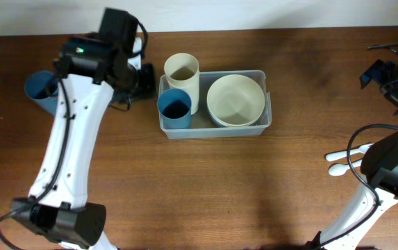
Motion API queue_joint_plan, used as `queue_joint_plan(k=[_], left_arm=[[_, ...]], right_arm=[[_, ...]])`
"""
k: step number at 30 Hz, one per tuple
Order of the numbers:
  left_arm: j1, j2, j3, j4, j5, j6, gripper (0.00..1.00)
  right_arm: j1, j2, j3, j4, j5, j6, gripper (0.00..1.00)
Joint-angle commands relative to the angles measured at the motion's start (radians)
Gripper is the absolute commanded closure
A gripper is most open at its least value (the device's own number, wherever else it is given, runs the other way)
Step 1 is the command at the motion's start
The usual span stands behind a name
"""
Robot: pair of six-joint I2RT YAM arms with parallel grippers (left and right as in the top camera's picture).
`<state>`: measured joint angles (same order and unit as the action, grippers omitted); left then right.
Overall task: Pack container
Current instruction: 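Release the blue cup and retract the left gripper left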
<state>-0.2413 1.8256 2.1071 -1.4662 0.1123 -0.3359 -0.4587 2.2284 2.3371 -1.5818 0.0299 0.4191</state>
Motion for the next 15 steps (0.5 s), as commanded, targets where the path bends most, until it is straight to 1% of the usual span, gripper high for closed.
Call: queue_joint_plan(k=[1,3,6,7,8,9,13,14,15], left_arm=[[-0.002,-0.002,0.126,-0.040,-0.093,0.038,0.54],[0.002,-0.002,0.161,-0.074,-0.186,0.006,0.51],[0.025,-0.002,0.183,-0.134,-0.360,-0.103,0.49],[0.037,-0.002,0.183,-0.147,-0.401,-0.134,0.42],[0.055,-0.002,0.183,-0.160,-0.436,-0.163,0.39],[0.078,-0.001,0.183,-0.168,-0.454,-0.177,0.37],[0.201,0.000,0.183,-0.169,-0.448,-0.181,0.16],[0.236,0.000,0.183,-0.170,-0.442,-0.188,0.13],[0.270,0.000,0.183,-0.170,-0.426,-0.187,0.13]], right_arm=[[-0.006,-0.011,-0.004,0.001,0.016,0.008,0.01],[-0.006,-0.011,-0.004,0.001,0.016,0.008,0.01],[-0.006,-0.011,-0.004,0.001,0.016,0.008,0.01],[-0.006,-0.011,-0.004,0.001,0.016,0.008,0.01],[-0.006,-0.011,-0.004,0.001,0.016,0.008,0.01],[-0.006,-0.011,-0.004,0.001,0.016,0.008,0.01],[-0.006,-0.011,-0.004,0.001,0.016,0.008,0.01],[-0.006,-0.011,-0.004,0.001,0.016,0.008,0.01],[-0.006,-0.011,-0.004,0.001,0.016,0.008,0.01]])
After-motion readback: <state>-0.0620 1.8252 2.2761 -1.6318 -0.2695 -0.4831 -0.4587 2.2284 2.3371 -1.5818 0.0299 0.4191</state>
